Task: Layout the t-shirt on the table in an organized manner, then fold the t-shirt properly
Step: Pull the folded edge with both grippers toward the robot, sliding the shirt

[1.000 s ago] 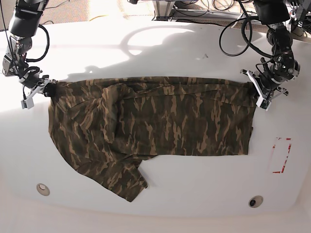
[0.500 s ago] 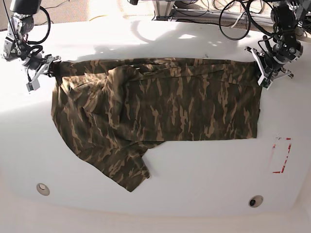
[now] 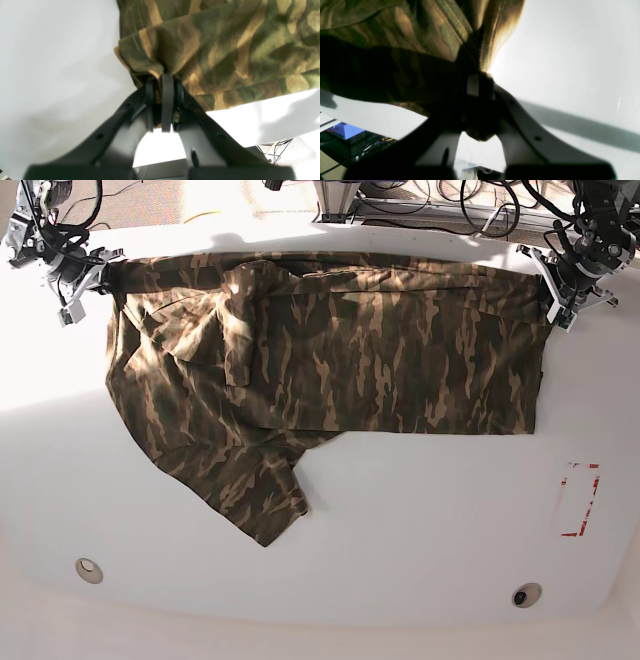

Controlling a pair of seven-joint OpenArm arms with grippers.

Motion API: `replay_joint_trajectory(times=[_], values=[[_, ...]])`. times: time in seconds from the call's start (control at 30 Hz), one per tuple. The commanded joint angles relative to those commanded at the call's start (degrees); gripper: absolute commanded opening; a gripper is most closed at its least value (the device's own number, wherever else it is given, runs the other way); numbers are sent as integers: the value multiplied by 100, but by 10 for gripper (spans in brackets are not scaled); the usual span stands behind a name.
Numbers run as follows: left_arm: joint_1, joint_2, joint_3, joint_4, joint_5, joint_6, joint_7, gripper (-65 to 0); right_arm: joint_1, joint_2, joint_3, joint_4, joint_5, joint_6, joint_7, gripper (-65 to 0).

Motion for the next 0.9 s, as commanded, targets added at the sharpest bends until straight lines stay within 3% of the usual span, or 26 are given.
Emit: replay_joint_trajectory(times=[0.5, 0.6, 0.7, 0.8, 0.9], values=[[536, 9, 0, 422, 0, 0, 246, -637, -229, 0, 0, 0, 0, 0, -18, -648], [536, 18, 0, 422, 0, 0, 290, -560, -229, 0, 0, 0, 0, 0, -18, -621], [545, 9, 0, 448, 0, 0, 360, -418, -229, 0, 0, 0, 0, 0, -18, -522], [519, 9, 0, 510, 0, 0, 440, -272, -220, 0, 9, 35, 0, 0, -18, -382], [510, 9, -220, 659, 0, 0, 457, -219, -255, 0, 114, 185, 0, 0, -9, -271]])
